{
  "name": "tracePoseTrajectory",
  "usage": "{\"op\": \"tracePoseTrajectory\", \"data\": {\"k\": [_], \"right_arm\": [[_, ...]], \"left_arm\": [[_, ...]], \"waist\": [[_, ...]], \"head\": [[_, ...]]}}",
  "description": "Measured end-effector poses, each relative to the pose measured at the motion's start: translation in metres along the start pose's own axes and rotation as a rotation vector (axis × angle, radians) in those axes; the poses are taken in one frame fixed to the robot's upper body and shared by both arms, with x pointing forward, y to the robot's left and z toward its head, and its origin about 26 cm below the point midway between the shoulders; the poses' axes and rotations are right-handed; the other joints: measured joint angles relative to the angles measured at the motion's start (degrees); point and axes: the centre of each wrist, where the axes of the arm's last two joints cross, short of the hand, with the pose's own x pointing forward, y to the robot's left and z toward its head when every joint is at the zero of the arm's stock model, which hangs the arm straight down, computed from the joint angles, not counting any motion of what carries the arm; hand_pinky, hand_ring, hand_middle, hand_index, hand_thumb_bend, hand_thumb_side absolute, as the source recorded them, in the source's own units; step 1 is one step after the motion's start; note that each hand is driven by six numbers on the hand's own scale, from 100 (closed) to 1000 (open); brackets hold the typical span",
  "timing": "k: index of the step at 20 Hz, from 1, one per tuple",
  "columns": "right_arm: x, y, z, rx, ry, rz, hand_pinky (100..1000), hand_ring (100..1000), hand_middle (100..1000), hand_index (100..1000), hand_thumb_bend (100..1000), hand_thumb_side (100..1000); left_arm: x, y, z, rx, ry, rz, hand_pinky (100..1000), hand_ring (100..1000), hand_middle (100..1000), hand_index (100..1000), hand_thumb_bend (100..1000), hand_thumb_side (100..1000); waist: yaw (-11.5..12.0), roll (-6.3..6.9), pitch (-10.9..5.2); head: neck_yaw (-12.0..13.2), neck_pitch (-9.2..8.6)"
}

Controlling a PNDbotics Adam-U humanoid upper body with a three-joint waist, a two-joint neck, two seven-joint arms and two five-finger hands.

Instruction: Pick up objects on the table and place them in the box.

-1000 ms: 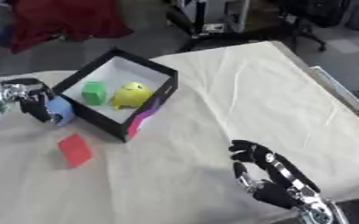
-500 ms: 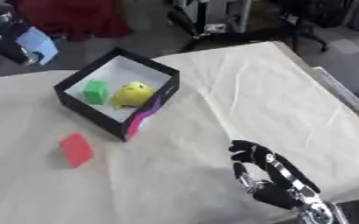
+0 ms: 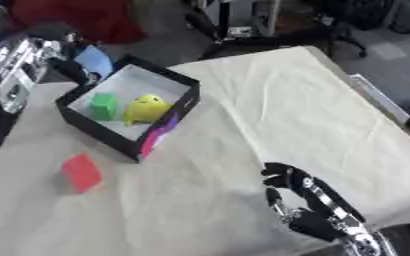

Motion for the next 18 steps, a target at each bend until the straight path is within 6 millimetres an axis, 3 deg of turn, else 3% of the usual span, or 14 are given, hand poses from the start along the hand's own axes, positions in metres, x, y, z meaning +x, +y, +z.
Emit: {"op": "tracePoseTrajectory", "data": {"k": [6, 11, 14, 18], "right_arm": [[0.0, 0.0, 0.0, 0.004, -0.003, 0.0, 858, 792, 800, 908, 100, 461], [0.0, 0.0, 0.0, 0.003, -0.002, 0.0, 858, 792, 800, 908, 100, 457], [0.0, 0.0, 0.0, 0.001, -0.001, -0.001, 858, 792, 801, 908, 100, 455], [0.0, 0.001, 0.0, -0.001, 0.001, -0.002, 858, 792, 801, 908, 100, 455]], "left_arm": [[0.006, -0.026, -0.008, -0.046, 0.024, -0.009, 772, 751, 779, 857, 1000, 440], [-0.009, -0.017, -0.005, -0.02, 0.042, -0.004, 773, 749, 784, 863, 1000, 488], [-0.03, 0.013, 0.007, 0.049, 0.028, 0.009, 778, 753, 791, 867, 1000, 518], [-0.057, 0.06, 0.039, 0.14, -0.009, 0.007, 779, 753, 791, 867, 1000, 526]], "waist": [[0.4, -0.05, 0.0], [0.85, -0.05, 0.0], [1.54, -0.05, 0.0], [2.09, -0.05, 0.0]], "head": [[-0.24, 0.0], [-0.22, 0.0], [-0.12, 0.0], [0.21, 0.0]]}}
